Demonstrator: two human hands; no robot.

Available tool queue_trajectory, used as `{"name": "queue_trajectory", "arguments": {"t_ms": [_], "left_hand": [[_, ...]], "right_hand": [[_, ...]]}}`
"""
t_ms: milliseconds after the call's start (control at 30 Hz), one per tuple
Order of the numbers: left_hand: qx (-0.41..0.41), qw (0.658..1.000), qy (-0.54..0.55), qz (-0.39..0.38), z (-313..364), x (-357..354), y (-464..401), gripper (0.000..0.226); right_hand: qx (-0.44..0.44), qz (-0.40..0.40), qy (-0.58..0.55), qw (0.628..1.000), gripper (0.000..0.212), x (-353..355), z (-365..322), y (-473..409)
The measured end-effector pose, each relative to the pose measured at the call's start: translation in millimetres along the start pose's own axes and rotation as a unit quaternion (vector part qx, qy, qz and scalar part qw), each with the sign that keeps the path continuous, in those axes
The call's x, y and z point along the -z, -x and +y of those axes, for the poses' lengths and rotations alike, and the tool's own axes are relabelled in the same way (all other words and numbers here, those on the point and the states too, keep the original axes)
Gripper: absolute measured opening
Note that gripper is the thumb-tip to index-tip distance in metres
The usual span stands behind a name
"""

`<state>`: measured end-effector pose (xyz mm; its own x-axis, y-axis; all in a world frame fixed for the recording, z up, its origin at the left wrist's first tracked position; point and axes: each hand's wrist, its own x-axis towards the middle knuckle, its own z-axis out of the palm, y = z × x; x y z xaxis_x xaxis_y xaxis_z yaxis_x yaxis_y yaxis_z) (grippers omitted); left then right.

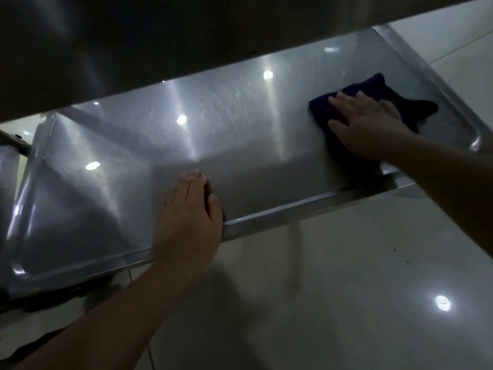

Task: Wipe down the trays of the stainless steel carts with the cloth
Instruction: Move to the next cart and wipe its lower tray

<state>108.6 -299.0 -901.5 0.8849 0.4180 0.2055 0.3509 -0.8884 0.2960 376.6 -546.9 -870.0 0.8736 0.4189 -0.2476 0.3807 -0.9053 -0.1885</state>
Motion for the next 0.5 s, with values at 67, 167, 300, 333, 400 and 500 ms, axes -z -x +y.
{"name": "queue_trajectory", "arguments": {"t_ms": [67, 167, 300, 333, 400, 500], "left_hand": [[-0.002, 1.000, -0.005, 0.010, 0, -2, 0, 0.046], [-0.014, 1.000, -0.015, 0.011, -3, -5, 2, 0.045], [-0.020, 1.000, 0.015, -0.006, -9, -4, 0, 0.049], [-0.021, 1.000, 0.020, -0.005, -9, -3, 0, 0.050], [-0.011, 0.999, 0.031, -0.004, -8, 0, -1, 0.052], [0.004, 0.999, 0.033, -0.005, -6, 1, -1, 0.052]], "right_hand": [[0.054, 0.006, 0.026, 0.998, 0.063, -19, -25, 44], [0.215, -0.033, 0.066, 0.974, 0.064, -41, -89, 95], [0.299, -0.066, 0.037, 0.951, 0.058, -51, -130, 109], [0.289, -0.059, 0.034, 0.955, 0.057, -49, -122, 104], [0.236, -0.030, 0.039, 0.970, 0.059, -44, -94, 85], [0.114, 0.008, 0.038, 0.993, 0.060, -21, -36, 34]]}}
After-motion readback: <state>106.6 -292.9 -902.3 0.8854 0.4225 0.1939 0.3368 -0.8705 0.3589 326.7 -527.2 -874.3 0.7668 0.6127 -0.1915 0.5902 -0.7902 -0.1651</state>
